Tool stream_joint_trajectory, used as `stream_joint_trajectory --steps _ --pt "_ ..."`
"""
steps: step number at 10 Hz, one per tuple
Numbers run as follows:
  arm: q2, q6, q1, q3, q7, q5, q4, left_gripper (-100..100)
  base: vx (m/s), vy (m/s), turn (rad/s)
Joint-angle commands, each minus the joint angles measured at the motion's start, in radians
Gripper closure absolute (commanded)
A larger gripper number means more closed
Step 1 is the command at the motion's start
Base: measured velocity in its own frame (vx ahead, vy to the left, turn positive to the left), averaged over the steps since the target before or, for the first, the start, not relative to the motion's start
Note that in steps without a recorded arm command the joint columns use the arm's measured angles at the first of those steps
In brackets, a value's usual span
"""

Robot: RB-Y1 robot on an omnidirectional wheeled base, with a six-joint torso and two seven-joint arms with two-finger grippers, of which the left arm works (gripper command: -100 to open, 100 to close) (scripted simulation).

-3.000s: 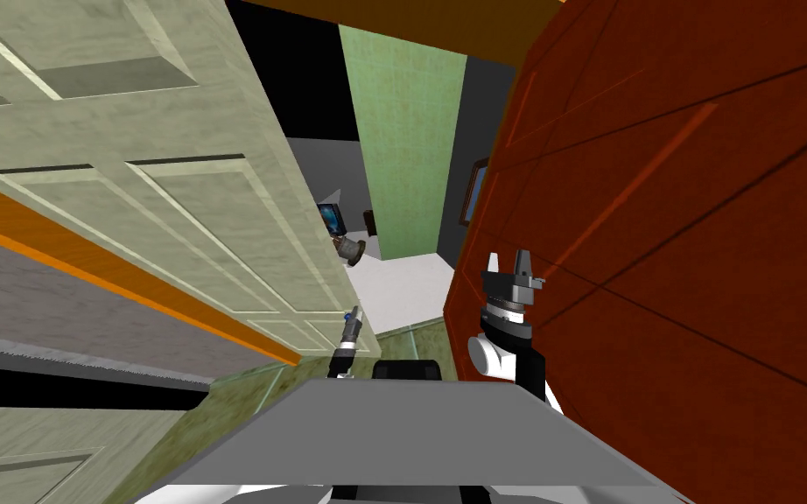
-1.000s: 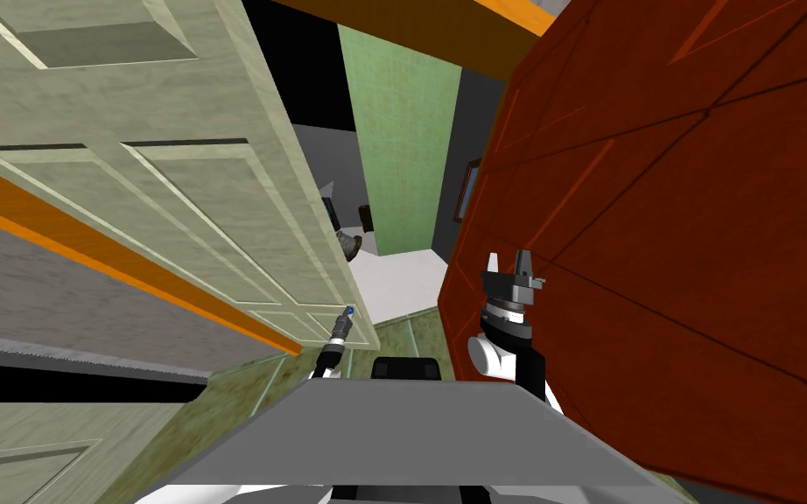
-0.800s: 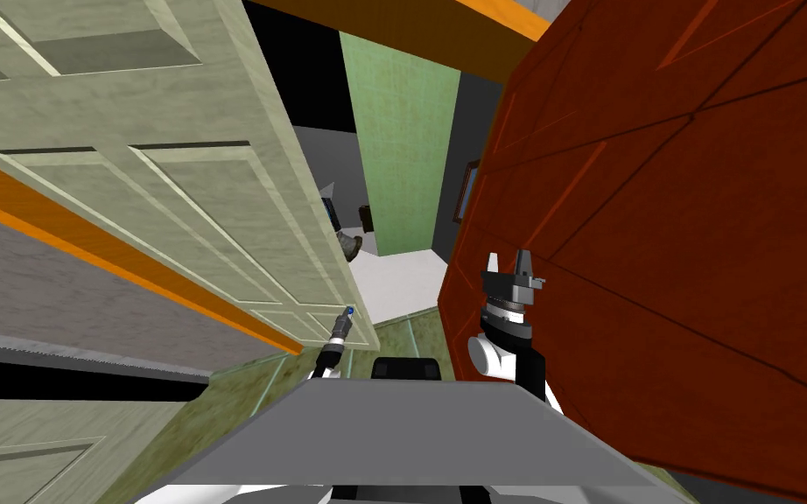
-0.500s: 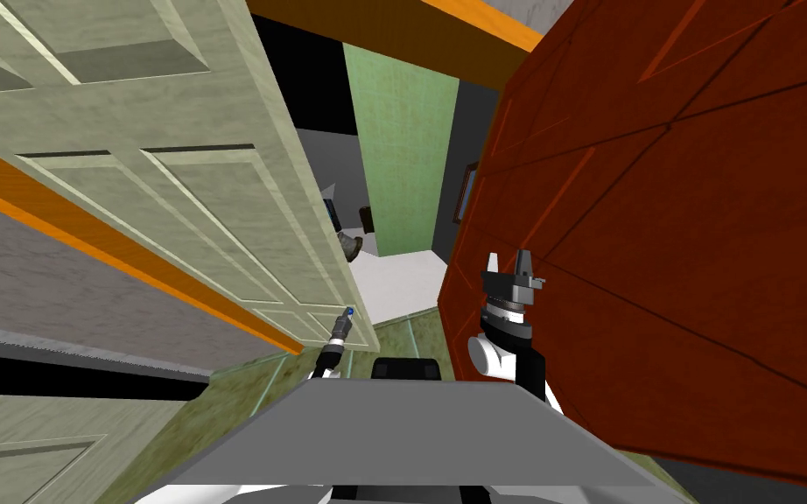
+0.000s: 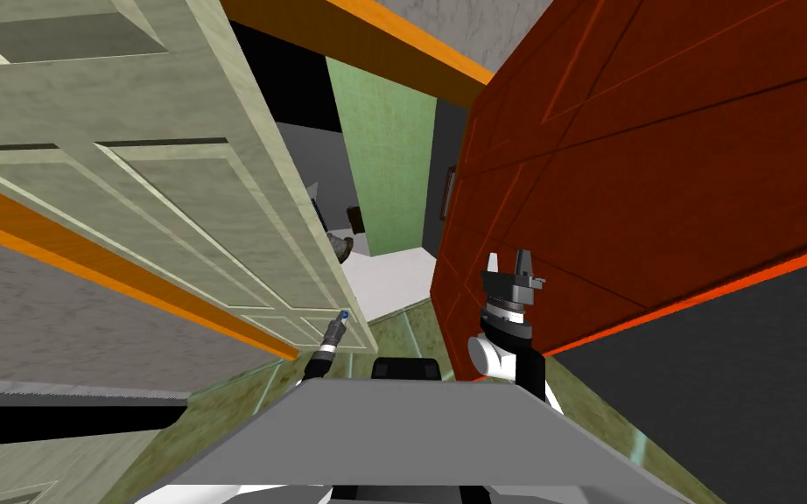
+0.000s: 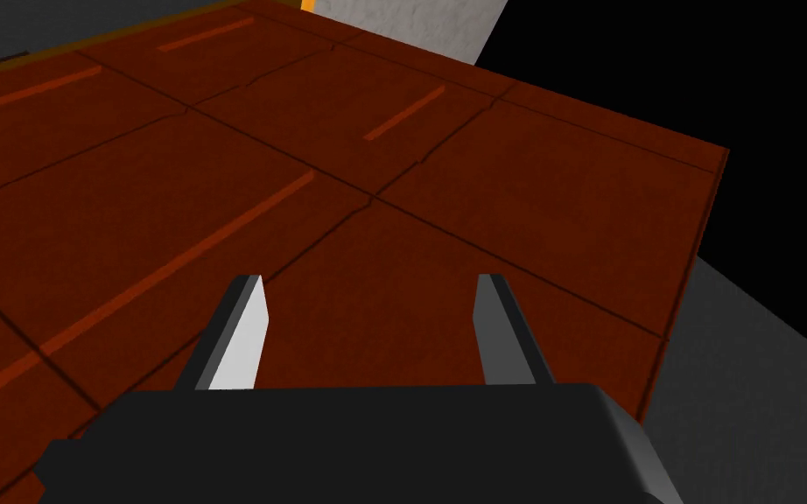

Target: Pull the door open

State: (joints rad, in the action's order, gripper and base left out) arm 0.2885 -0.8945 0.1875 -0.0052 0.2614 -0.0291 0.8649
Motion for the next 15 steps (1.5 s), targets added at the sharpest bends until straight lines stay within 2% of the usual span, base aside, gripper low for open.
stream_joint_trajectory --steps 1,3,4,6,7,8,14,15 --pt "0.024 -0.028 0.012 -0.011 0.029 0.003 -0.013 100 -0.193 0.039 -0.173" --pt "0.060 -0.062 0.028 -0.023 0.066 0.007 -0.026 100 -0.177 0.051 -0.226" --pt "0.068 -0.069 0.031 -0.026 0.074 0.008 -0.029 100 -0.136 0.049 -0.172" --pt "0.099 -0.098 0.045 -0.037 0.105 0.011 -0.040 100 -0.161 0.048 -0.186" --pt "0.089 -0.085 0.041 -0.032 0.092 0.009 -0.035 100 -0.097 0.031 -0.050" --pt "0.103 -0.114 0.051 -0.043 0.106 0.011 -0.048 100 -0.156 0.028 -0.182" --pt "0.155 -0.217 0.084 -0.077 0.147 0.014 -0.093 100 -0.245 0.067 -0.169" --pt "0.152 -0.198 0.084 -0.071 0.142 0.013 -0.080 100 -0.126 0.025 -0.015"
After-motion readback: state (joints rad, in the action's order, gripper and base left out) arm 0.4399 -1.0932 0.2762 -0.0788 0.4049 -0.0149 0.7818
